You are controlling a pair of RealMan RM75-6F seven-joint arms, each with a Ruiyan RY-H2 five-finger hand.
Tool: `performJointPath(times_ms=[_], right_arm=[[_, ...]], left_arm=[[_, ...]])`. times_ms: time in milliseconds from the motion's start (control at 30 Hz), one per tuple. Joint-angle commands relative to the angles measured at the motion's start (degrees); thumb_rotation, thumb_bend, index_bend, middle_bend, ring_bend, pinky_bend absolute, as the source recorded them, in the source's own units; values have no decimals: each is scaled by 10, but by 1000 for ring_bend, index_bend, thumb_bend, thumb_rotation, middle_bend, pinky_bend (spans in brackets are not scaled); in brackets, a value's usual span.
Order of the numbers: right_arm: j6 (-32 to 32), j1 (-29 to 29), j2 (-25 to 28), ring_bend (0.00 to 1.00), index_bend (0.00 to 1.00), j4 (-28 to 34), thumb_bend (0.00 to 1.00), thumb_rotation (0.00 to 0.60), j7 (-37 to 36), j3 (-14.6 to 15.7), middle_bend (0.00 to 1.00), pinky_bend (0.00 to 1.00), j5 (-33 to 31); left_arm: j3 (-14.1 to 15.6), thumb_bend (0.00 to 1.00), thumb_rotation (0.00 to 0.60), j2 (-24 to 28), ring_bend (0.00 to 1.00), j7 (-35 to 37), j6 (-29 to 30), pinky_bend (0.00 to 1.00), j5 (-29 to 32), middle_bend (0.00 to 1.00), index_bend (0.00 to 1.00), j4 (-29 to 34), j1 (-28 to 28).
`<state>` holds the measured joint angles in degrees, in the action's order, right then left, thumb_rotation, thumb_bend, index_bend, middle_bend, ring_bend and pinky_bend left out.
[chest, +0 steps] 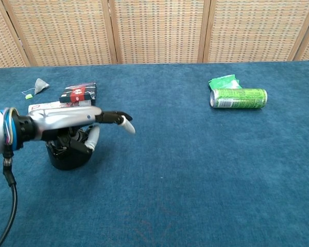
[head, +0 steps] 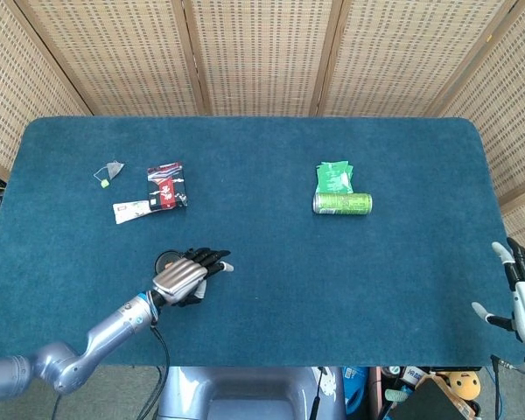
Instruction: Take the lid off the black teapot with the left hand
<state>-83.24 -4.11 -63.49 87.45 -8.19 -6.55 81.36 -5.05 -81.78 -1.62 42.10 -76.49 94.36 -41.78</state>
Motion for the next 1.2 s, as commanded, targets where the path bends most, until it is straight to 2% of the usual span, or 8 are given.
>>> performJointPath(times_ms=[33, 300, 500, 800, 1000, 1133, 1200], right_arm=[[0, 0, 0, 0, 0, 0, 0, 600, 0, 0, 0, 0, 0], [0, 0, 1, 0, 0, 2, 0, 600, -2, 0, 0, 0, -1], [1, 0, 1, 0, 0, 2, 0, 600, -2, 0, 0, 0, 0], [2, -1, 0, 0, 0, 2, 0, 600, 0, 0, 0, 0, -2], [1, 0, 0, 0, 0, 3, 0, 600, 0, 0, 0, 0, -1], [1, 0, 1, 0, 0, 4, 0, 600, 1, 1, 0, 0, 0], [1, -1, 0, 0, 0, 5, 0, 600, 3, 1, 0, 0, 0]], left_arm=[[10, 997, 600, -3, 62, -9, 6, 0, 1, 26, 176, 1, 1], [29, 998, 600, 15, 78, -25, 21, 4, -1, 45, 212, 16, 10], [47, 998, 600, 33, 94, -1, 11, 70, -6, 60, 228, 21, 15], [74, 998, 600, 52, 120, 44, 25, 73, -67, 95, 273, 14, 24], [114, 998, 600, 91, 149, 60, 64, 73, -132, 134, 336, 11, 44], [124, 998, 600, 113, 158, 57, 81, 69, -148, 146, 360, 14, 52], [125, 999, 600, 122, 148, 63, 111, 41, -163, 135, 360, 16, 61]])
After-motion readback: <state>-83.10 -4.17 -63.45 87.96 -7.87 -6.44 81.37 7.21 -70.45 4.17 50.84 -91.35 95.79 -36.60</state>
